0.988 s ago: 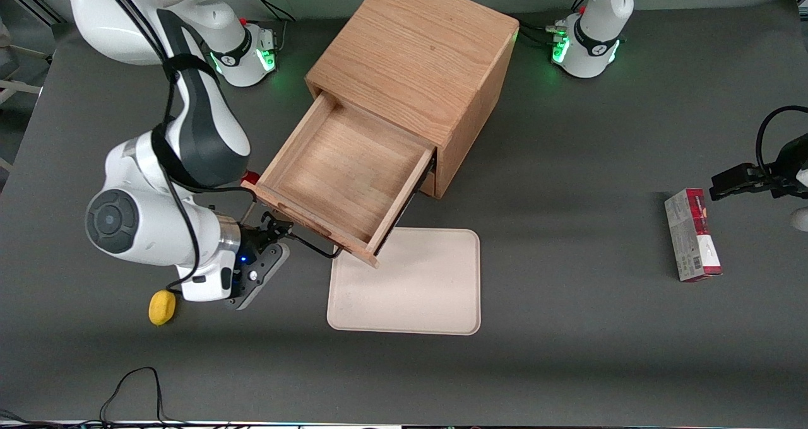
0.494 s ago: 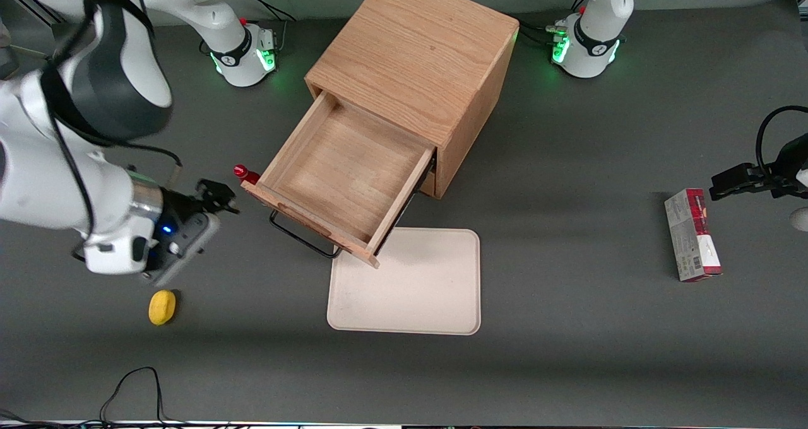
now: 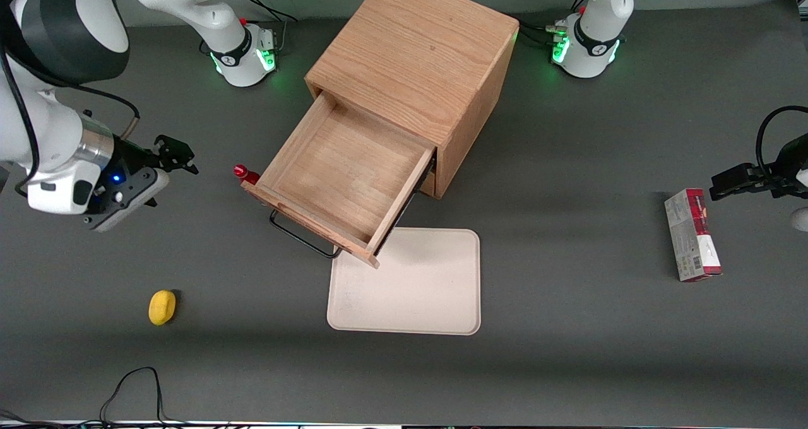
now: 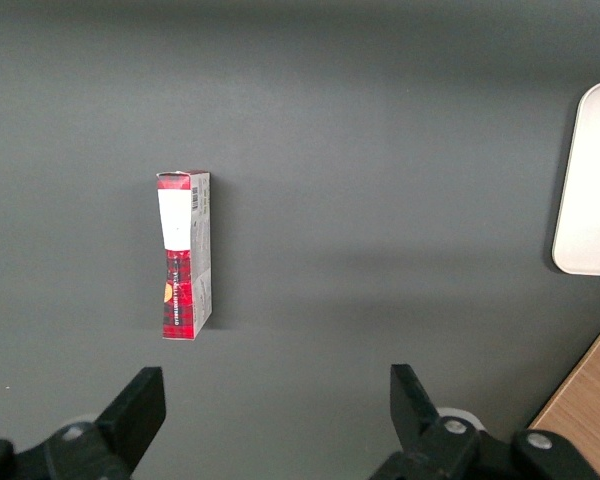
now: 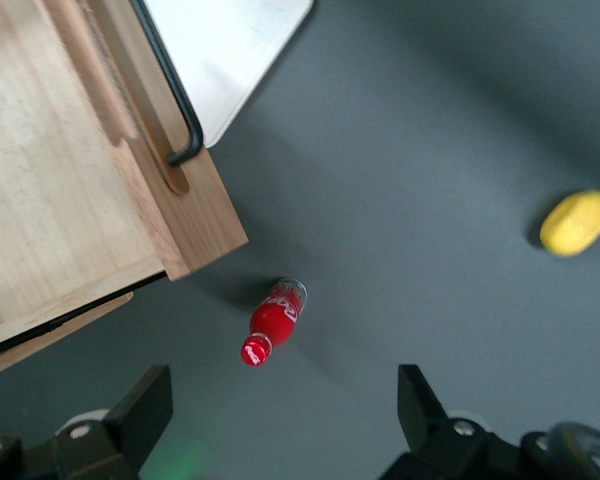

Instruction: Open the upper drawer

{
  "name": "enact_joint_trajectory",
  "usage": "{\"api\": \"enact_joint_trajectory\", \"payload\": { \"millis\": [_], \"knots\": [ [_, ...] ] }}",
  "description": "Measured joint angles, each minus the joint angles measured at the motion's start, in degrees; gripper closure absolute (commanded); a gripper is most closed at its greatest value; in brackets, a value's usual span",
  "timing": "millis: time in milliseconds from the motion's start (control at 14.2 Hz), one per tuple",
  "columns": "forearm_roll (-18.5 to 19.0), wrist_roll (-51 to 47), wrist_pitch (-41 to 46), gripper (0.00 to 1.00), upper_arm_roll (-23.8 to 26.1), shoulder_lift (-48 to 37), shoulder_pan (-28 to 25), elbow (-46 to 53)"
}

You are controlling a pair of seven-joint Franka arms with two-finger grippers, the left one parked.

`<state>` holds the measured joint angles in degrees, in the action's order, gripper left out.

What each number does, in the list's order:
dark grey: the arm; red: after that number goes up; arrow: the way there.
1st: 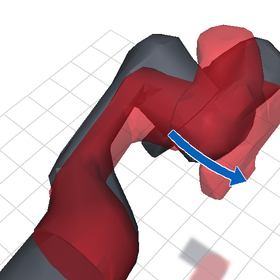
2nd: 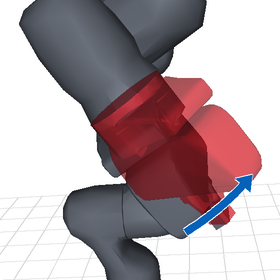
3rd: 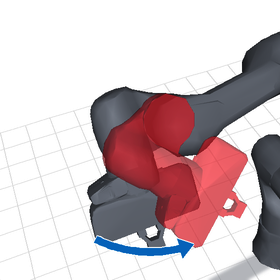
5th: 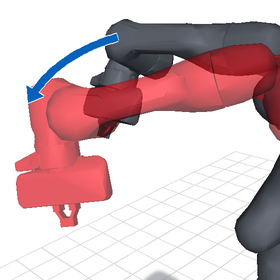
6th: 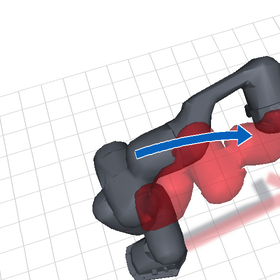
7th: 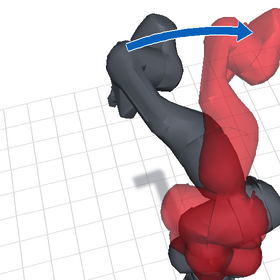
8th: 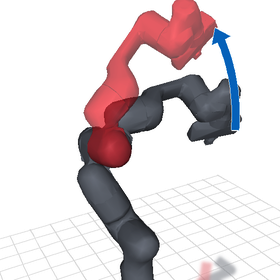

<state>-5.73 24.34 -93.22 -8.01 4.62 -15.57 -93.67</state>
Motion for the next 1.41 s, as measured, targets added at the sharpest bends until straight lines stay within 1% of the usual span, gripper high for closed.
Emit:
{"api": "enact_joint_trajectory", "payload": {
  "millis": [71, 212, 424, 847, 1200, 1412],
  "knots": [
    [0.0, -4.8, -1.1, 0.00, 0.0, -2.0, 0.0, -2.8],
    [0.1, -13.5, -2.4, 0.00, 0.0, -4.3, 0.0, -5.2],
    [0.3, -18.7, -2.4, 0.00, -0.3, -5.7, 0.0, -4.9],
    [1.0, -19.5, -0.4, 0.00, -2.8, -6.2, 0.0, -3.5],
    [1.1, -19.6, 1.0, 0.00, -6.0, -6.2, 0.1, -2.9],
    [1.1, -19.6, 1.4, 0.00, -6.2, -6.2, 0.2, -2.8]
  ]
}}
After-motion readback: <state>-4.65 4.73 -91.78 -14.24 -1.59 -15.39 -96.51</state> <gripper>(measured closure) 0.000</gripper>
